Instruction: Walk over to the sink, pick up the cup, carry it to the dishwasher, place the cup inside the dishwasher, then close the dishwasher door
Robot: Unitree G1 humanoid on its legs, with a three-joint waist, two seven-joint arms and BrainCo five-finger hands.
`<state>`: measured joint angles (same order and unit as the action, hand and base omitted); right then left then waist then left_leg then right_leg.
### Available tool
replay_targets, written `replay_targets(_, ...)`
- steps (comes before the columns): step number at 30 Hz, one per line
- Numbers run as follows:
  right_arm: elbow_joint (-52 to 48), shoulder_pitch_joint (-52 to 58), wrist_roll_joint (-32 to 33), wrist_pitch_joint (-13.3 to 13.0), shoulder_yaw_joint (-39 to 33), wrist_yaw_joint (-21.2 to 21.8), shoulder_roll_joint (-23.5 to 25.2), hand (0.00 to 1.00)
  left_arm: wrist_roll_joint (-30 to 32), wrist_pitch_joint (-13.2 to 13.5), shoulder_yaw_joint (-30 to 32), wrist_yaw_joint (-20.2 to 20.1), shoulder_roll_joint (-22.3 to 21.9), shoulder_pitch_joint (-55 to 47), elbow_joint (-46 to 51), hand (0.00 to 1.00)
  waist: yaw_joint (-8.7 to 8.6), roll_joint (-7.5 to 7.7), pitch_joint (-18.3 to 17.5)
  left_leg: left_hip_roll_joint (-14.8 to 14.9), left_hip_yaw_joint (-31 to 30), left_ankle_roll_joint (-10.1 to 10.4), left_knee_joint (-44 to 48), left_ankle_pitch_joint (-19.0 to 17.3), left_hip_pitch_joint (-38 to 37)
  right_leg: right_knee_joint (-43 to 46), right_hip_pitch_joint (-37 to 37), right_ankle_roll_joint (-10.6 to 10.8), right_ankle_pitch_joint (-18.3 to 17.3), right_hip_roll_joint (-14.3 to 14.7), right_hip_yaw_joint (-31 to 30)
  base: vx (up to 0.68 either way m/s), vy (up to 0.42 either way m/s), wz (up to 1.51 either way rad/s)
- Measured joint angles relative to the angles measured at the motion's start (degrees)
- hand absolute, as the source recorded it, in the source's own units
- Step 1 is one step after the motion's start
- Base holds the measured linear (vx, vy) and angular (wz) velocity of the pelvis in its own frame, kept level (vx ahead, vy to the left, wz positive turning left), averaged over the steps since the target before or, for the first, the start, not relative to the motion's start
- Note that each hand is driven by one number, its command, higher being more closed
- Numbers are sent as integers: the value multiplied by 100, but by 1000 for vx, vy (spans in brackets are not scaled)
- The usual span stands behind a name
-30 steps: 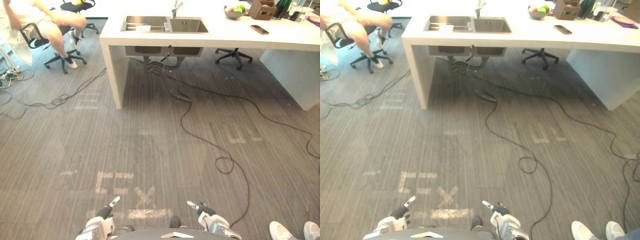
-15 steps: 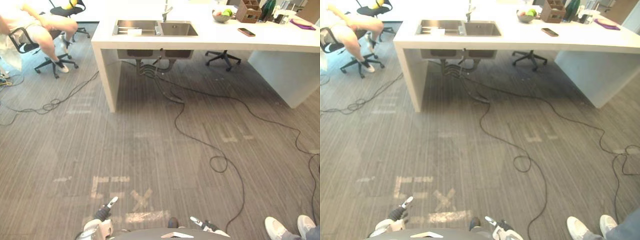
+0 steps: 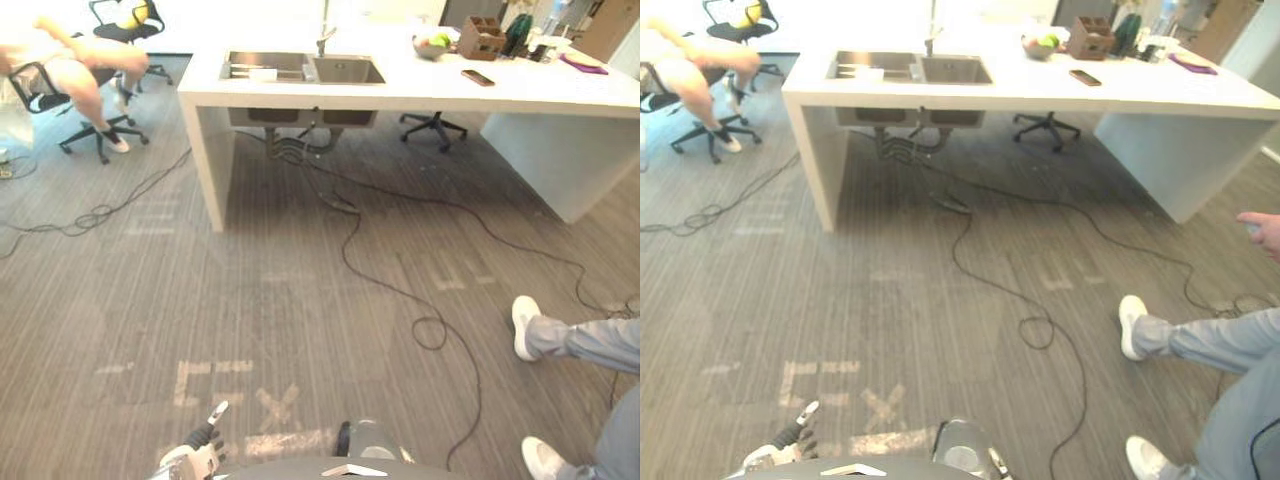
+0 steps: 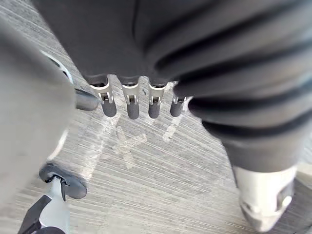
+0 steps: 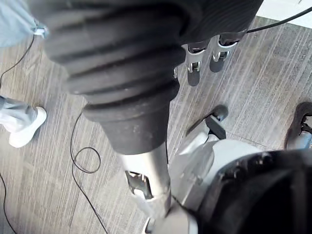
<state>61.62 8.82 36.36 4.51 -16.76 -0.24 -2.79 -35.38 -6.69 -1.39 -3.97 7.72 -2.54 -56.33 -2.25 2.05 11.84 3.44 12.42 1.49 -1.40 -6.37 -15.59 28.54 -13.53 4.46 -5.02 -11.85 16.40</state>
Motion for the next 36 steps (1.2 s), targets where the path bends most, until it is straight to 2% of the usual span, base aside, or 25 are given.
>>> replay_targets(2,-3,10,121,8,2,-2,21,0,-273,-10,-7,182,-114,47,542,0,0,20,87,142,-24,163,139,-136,-51,-893,-39,30,396,70,-35,250,-250,6)
replay_targets(4,-25,85,163,36,-16,16,115,0,-549,-16,-43,317,-162,93,925,0,-5,171,116,168,-56,409,272,-360,-205,-1743,185,123,610,42,-224,262,-284,10)
replay_targets(5,-64,188,181,45,-50,30,178,0,-645,-13,-74,366,-274,120,1045,0,-26,208,113,239,-54,533,332,-520,-410,-1567,261,63,1161,24,-102,343,-332,15)
replay_targets(7,-301,200,172,77,-53,-8,-21,0,-709,35,-185,237,-597,79,1227,0,-68,-187,89,636,10,407,449,-779,-443,-852,8,-367,657,285,80,417,-344,-2)
replay_targets(9,-436,171,164,80,-226,-261,-46,0,-633,99,-222,118,-721,46,1372,0,-35,-406,34,777,-10,92,613,-940,-414,-386,-199,-465,237,403,162,355,-259,-17)
replay_targets(12,-317,136,144,151,-483,-511,-12,0,-386,185,-244,77,-708,-102,1546,0,42,-356,-70,873,-164,237,1849,-487,162,-342,-163,-582,24,427,147,255,-210,-19)
replay_targets(13,-161,128,63,253,-480,-518,-59,0,-373,237,-359,63,-665,-259,1736,0,15,-408,-105,1079,-318,698,3116,-36,812,-634,72,-598,3,527,212,283,-195,6)
replay_targets(14,-123,127,-9,283,-462,-507,-117,0,-376,259,-384,58,-665,-315,1846,0,30,-465,-118,1216,-322,838,3600,236,1085,-780,188,-598,2,571,242,373,-164,8)
replay_targets(15,-29,107,-172,311,-320,-450,-266,0,-380,281,-399,54,-665,-409,2106,0,58,-606,-170,1511,-297,719,4448,945,1579,-1119,472,-605,5,729,313,352,-53,7)
replay_targets(16,16,98,-396,316,-110,-341,-416,0,-385,293,-400,67,-646,-429,2445,0,90,-651,-133,1723,-248,428,5339,875,2033,-1389,761,-689,21,837,315,360,-44,13)
replay_targets(17,18,56,-428,305,-47,-337,-487,0,-389,300,-399,84,-641,-410,2624,0,115,-705,-101,1725,-195,287,5665,649,2214,-1469,915,-736,10,848,316,350,-37,14)
replay_targets(18,21,-100,-390,286,-1,-335,-610,0,-418,308,-403,124,-620,-392,2967,0,142,-678,-2,1587,-68,175,5864,168,2486,-1692,1252,-747,-3,835,308,312,-33,-4)
replay_targets(19,24,-277,-194,193,95,-326,-682,0,-546,308,-413,146,-568,-414,3296,0,227,-666,8,1348,164,219,5467,-110,2632,-1907,1525,-741,-7,785,262,296,-18,-16)
replay_targets(20,25,-337,-87,165,105,-289,-693,0,-595,311,-429,155,-536,-438,3474,0,271,-661,10,1227,319,210,5093,-185,2672,-1989,1621,-726,-13,761,231,323,13,-40)
replay_targets(21,3,-529,141,94,161,-194,-702,0,-726,328,-459,198,-486,-519,3850,0,357,-649,9,944,586,217,4015,-212,2631,-2063,1754,-676,-32,685,149,205,17,-38)
replay_targets(22,-24,-604,238,54,255,-136,-704,0,-738,341,-492,241,-470,-550,4034,0,377,-651,7,757,641,222,3327,-174,2595,-2116,1804,-637,-35,651,128,338,63,-34)
replay_targets(24,-279,-686,364,-90,529,-34,-693,0,-773,353,-648,376,-452,-557,4598,0,426,-663,12,150,398,484,856,543,2611,-2217,2045,-411,-64,575,63,309,83,-14)
replay_targets(26,-256,-662,359,-199,532,-32,-647,0,-772,358,-662,522,-452,-540,4795,0,484,-673,22,105,265,605,532,725,2761,-2232,2294,-244,-219,590,30,447,176,-13)
replay_targets(28,-214,-417,400,-199,393,-22,-698,0,-771,361,-664,607,-457,-515,4821,0,480,-827,16,183,376,553,517,759,2615,-2219,2769,-40,-501,727,38,559,287,3)
replay_targets(29,-166,-263,499,-155,298,-26,-747,0,-754,410,-635,626,-429,-503,4820,0,490,-945,8,260,335,-39,479,1421,2415,-2114,3022,97,-791,786,10,347,219,1)
replay_targets(30,-156,-194,574,-105,306,-22,-733,0,-710,495,-539,637,-381,-514,4863,0,496,-857,-40,147,353,-311,571,1661,2355,-2010,3106,82,-968,671,-20,444,283,2)
replay_targets(31,-88,-136,604,16,289,-18,-644,0,-654,745,-321,787,-322,-489,5111,0,509,-514,-98,-152,409,-464,706,1445,2454,-1965,3046,-18,-1164,388,-92,328,195,1)
replay_targets(33,114,-180,592,77,122,-22,-589,0,-510,1024,-127,945,-343,-487,5639,0,585,-303,-119,-348,463,-554,919,1213,2664,-1747,2883,4,-1275,172,-229,312,156,11)
replay_targets(35,420,-139,590,128,-210,-66,-564,0,-370,1215,41,1092,-392,-477,6186,0,619,-300,-119,-485,378,-689,1206,944,2750,-891,2514,202,-1171,-27,-396,343,175,31)
replay_targets(36,510,26,589,168,-438,-124,-508,0,-257,1255,167,1155,-449,-489,6529,0,657,-309,-164,-599,310,-745,1269,795,2676,-31,2212,464,-1017,-164,-600,300,182,52)
